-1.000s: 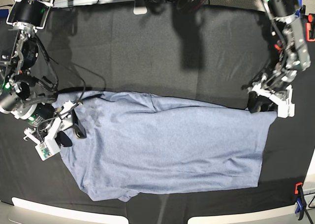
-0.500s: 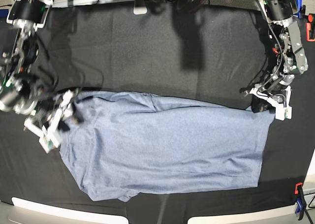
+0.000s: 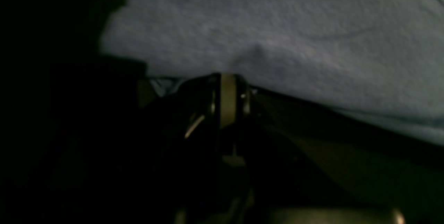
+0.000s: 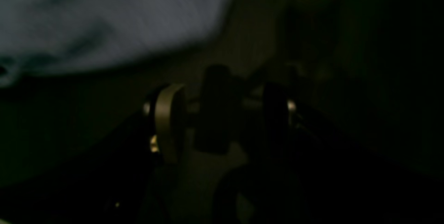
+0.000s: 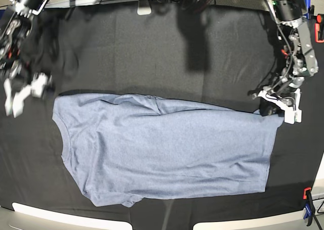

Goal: Layout the t-shirt on the table in an organized manner, then fold the t-shirt properly
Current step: 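Grasp the shirt's other shoulder edge with the right gripper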

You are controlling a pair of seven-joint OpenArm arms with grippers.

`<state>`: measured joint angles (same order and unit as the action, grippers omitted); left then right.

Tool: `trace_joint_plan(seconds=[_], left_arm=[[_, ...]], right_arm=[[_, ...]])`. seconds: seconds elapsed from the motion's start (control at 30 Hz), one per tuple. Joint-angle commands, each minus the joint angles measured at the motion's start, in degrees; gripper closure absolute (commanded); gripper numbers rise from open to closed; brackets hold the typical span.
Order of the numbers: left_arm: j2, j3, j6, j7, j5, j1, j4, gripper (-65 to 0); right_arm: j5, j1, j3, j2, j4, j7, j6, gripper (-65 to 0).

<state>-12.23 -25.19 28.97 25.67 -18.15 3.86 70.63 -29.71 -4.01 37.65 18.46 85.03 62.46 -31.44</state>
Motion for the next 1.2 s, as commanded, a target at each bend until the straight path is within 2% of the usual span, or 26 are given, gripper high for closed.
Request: trace_joint_plan(seconds=[0.0, 0.2, 0.33, 0.57, 0.63, 0.7, 0.83, 0.93, 1.07, 1.17], left_arm=[[-0.92, -0.22, 0.63, -1.31, -1.64, 1.07, 0.94, 0.0], [-2.14, -0.22, 1.29, -1.31, -3.13, 1.05, 0.94, 0.0], [-3.06, -0.22, 1.51, -1.25, -3.13, 1.05, 0.94, 0.0], [-3.37, -0.22, 1.55, -0.37, -3.26, 0.9, 0.94, 0.0], [-3.37, -0.22, 3.17, 0.24, -3.41, 0.85, 0.94, 0.0], [-3.37, -0.22, 5.55, 1.4, -4.61, 0.87, 0.94, 0.0], [-3.52, -0.24, 8.13, 4.9, -9.05, 0.72, 0.98, 0.0], [-4.87, -0.24, 10.34, 7.28, -14.69, -0.28, 1.38, 0.0], [-8.22, -0.28, 10.29, 8.2, -21.64, -3.04, 3.08, 0.0], [-10.23, -0.28, 10.32, 9.11, -24.09, -5.03, 4.83, 0.0]], right_arm=[[-2.32, 1.51, 0.11, 1.2, 0.17, -1.84, -0.28, -34.0], [-0.74, 5.62, -3.3, 1.03, -6.01, -2.16, 0.22, -34.0], [-0.66, 9.25, -5.84, 0.15, -10.69, -2.23, 2.16, -34.0], [-0.24, 13.92, -6.19, -4.76, -14.03, -4.48, 2.34, -33.8], [0.5, 14.86, -6.19, -6.1, -14.03, -4.92, 2.34, -33.5], [3.65, 15.85, -6.16, -7.37, -14.03, -5.07, 2.27, -26.3], [7.52, 16.24, -6.16, -8.28, -13.97, -5.68, -0.22, 0.0], [8.94, 15.67, -5.88, -8.07, -12.5, -5.4, -1.81, 0.0], [7.89, 12.76, -4.81, -7.63, -5.92, -4.24, -1.77, 0.0], [6.03, 9.55, -4.55, -6.82, 0.37, -2.89, -1.77, 0.0]])
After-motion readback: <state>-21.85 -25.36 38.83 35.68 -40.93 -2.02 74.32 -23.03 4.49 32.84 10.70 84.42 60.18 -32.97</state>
